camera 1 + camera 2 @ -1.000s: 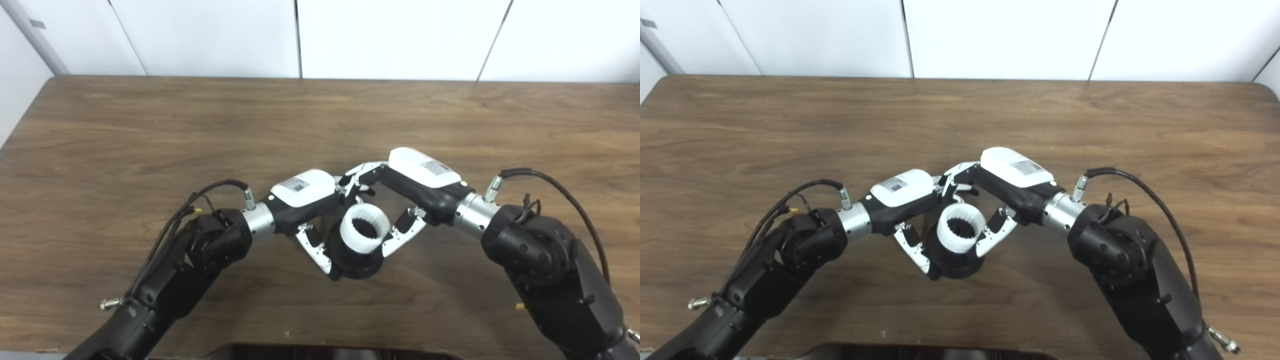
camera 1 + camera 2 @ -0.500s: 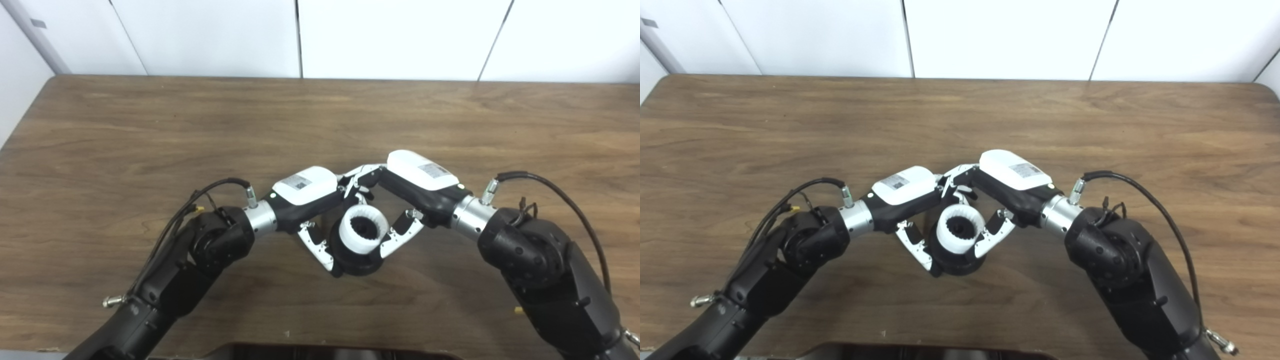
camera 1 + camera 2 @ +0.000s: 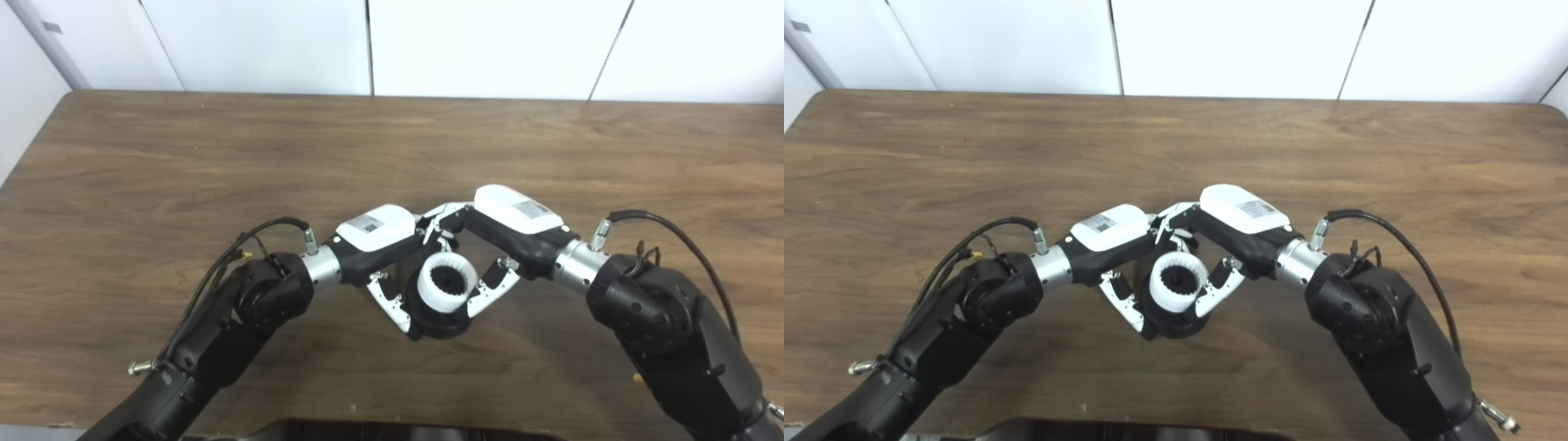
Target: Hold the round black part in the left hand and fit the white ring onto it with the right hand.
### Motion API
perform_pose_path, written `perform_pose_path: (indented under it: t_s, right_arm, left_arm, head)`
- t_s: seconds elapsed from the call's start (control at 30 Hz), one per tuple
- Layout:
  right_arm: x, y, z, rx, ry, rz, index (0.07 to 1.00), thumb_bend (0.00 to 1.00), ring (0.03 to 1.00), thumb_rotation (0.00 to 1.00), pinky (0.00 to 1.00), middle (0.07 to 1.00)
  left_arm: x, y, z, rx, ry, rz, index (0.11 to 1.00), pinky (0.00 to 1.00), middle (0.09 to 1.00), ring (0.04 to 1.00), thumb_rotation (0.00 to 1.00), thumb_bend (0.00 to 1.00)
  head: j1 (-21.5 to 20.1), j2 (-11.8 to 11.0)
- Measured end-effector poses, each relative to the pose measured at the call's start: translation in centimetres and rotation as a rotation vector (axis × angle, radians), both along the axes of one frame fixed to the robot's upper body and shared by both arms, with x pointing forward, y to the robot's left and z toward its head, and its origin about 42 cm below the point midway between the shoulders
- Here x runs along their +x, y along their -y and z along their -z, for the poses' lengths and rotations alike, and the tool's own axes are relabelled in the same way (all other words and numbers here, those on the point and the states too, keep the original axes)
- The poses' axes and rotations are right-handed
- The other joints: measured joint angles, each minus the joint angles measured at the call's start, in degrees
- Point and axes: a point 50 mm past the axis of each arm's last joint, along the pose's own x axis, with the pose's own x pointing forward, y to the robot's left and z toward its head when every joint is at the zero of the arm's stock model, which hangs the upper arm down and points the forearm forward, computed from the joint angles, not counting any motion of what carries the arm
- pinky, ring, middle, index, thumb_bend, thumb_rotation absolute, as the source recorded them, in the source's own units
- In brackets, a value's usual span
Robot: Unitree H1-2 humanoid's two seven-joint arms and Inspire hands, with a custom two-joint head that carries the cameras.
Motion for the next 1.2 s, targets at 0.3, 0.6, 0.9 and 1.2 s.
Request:
perform_pose_path:
  t_s: [0.3,0.6,0.9,1.2]
  right_arm:
    - [-0.1,0.4,0.1,-0.018,-0.017,-0.012,0.681,0.9,0.801,0.3,0.7,0.833]
    - [-0.1,0.5,0.1,-0.016,-0.019,-0.013,0.7,0.91,0.81,0.29,0.72,0.84]
    - [-0.1,0.6,0.1,-0.017,-0.026,-0.015,0.719,0.9,0.813,0.28,0.71,0.854]
    - [0.3,1.7,-0.3,-0.029,-0.034,0.005,0.737,0.86,0.812,0.26,0.68,0.86]
  left_arm:
    - [0.0,-0.1,0.0,-0.001,0.001,-0.004,0.487,0.89,0.921,0.982,0.08,0.52]
    - [0.1,-0.1,-0.1,-0.003,0.009,-0.007,0.486,0.88,0.918,0.974,0.08,0.52]
    - [0.1,-0.1,0.0,-0.001,-0.004,-0.008,0.487,0.89,0.922,0.972,0.08,0.52]
    - [0.1,-0.1,-0.1,-0.001,-0.001,-0.007,0.486,0.91,0.922,0.968,0.08,0.52]
  head:
    - [-0.18,0.0]
    - [-0.26,0.17]
    - [-0.44,0.0]
    - [-0.53,0.0]
